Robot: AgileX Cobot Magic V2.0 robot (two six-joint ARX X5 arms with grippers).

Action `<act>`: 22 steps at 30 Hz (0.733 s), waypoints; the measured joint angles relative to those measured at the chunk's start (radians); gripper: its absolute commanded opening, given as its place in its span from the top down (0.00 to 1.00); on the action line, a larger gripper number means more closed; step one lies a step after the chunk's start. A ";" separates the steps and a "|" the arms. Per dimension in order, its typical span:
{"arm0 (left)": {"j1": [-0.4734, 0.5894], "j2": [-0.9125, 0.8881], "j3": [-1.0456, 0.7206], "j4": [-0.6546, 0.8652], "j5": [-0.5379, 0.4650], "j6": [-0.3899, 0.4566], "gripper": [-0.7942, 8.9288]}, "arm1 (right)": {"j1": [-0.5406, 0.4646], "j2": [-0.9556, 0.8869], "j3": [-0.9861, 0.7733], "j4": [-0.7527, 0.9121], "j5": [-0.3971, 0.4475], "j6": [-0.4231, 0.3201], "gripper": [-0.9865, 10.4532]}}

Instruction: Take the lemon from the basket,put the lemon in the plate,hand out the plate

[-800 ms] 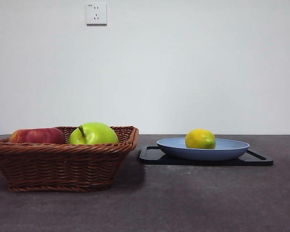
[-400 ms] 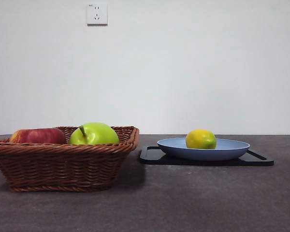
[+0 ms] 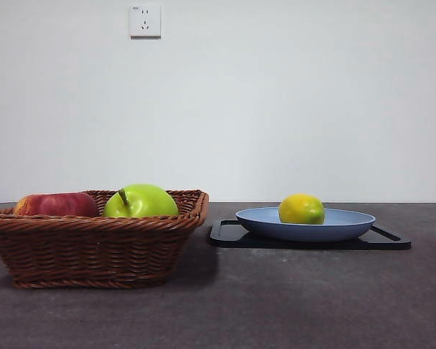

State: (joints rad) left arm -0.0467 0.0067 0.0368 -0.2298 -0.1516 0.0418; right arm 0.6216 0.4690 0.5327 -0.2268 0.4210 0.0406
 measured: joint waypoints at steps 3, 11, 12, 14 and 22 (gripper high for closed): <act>0.000 -0.001 -0.006 0.019 -0.003 -0.006 0.91 | 0.000 0.000 0.000 0.000 0.000 0.000 0.91; 0.000 -0.001 -0.008 0.022 -0.001 -0.009 0.91 | 0.000 0.000 0.000 0.000 0.000 0.000 0.91; 0.000 -0.001 -0.008 0.022 -0.001 -0.009 0.91 | 0.000 0.000 0.000 0.000 0.000 0.000 0.91; 0.000 -0.001 -0.008 0.022 -0.002 -0.009 0.91 | 0.000 0.000 0.000 0.000 0.000 0.000 0.91; 0.000 -0.001 -0.008 0.022 -0.002 -0.009 0.91 | 0.000 0.000 0.000 0.000 0.000 0.000 0.91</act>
State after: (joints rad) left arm -0.0467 0.0059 0.0288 -0.2077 -0.1532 0.0326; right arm 0.6216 0.4690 0.5327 -0.2272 0.4210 0.0406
